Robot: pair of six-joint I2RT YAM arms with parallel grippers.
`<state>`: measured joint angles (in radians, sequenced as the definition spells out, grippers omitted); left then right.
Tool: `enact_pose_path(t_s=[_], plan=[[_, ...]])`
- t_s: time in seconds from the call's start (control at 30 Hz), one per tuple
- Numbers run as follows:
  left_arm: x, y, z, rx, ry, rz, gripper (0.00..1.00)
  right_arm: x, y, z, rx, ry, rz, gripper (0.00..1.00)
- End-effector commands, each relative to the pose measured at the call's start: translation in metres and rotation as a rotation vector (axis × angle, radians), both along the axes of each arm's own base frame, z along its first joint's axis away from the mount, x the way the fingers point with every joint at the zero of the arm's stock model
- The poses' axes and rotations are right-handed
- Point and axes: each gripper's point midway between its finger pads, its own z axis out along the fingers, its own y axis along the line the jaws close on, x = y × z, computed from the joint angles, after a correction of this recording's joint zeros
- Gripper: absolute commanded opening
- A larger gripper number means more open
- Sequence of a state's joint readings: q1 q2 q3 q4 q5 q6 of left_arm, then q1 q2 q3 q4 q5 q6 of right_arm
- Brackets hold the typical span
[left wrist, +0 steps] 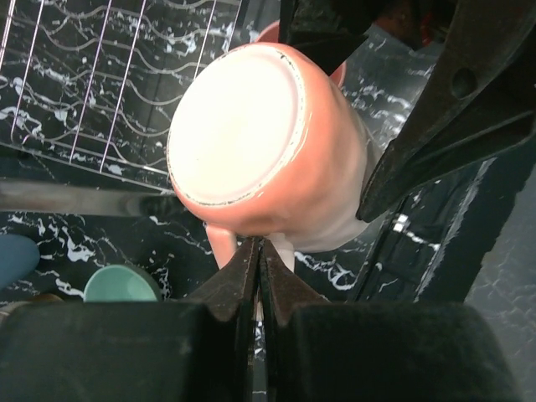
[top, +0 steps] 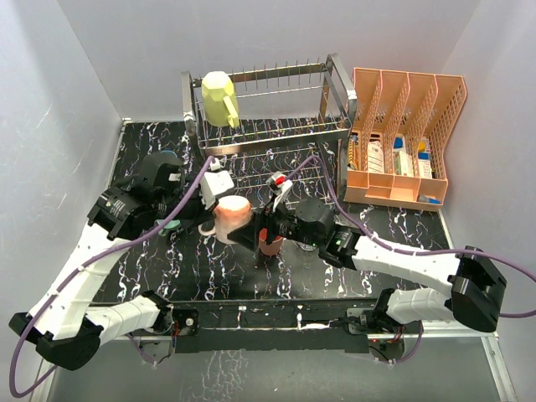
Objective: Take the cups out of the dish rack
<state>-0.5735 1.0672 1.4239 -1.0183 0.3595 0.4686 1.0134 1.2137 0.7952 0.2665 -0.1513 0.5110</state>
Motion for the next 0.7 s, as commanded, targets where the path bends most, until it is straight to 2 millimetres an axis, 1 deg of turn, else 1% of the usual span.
enact_pose_path(t_s=[0.0, 0.13, 0.33, 0.43, 0.5, 0.63, 0.67], plan=[[0.008, 0.010, -0.014, 0.066, -0.081, -0.014, 0.00, -0.030, 0.016, 0.091, 0.322, -0.098, 0.108, 0.35], [-0.010, 0.021, -0.045, 0.136, 0.004, -0.047, 0.00, -0.031, 0.023, 0.081, 0.313, -0.073, 0.106, 0.32], [-0.025, 0.038, -0.080, 0.233, 0.096, -0.066, 0.00, -0.027, 0.039, 0.058, 0.275, -0.016, 0.090, 0.27], [-0.030, 0.052, -0.106, 0.304, 0.110, -0.059, 0.00, -0.028, 0.048, 0.044, 0.248, 0.010, 0.082, 0.25], [-0.029, 0.057, -0.119, 0.324, 0.100, -0.051, 0.00, -0.026, 0.055, 0.029, 0.210, 0.039, 0.069, 0.24], [-0.031, 0.058, -0.144, 0.331, 0.120, -0.039, 0.00, -0.026, 0.070, -0.001, 0.153, 0.095, 0.064, 0.23], [-0.031, 0.059, -0.150, 0.335, 0.123, -0.035, 0.00, -0.026, 0.074, -0.012, 0.133, 0.110, 0.064, 0.22]])
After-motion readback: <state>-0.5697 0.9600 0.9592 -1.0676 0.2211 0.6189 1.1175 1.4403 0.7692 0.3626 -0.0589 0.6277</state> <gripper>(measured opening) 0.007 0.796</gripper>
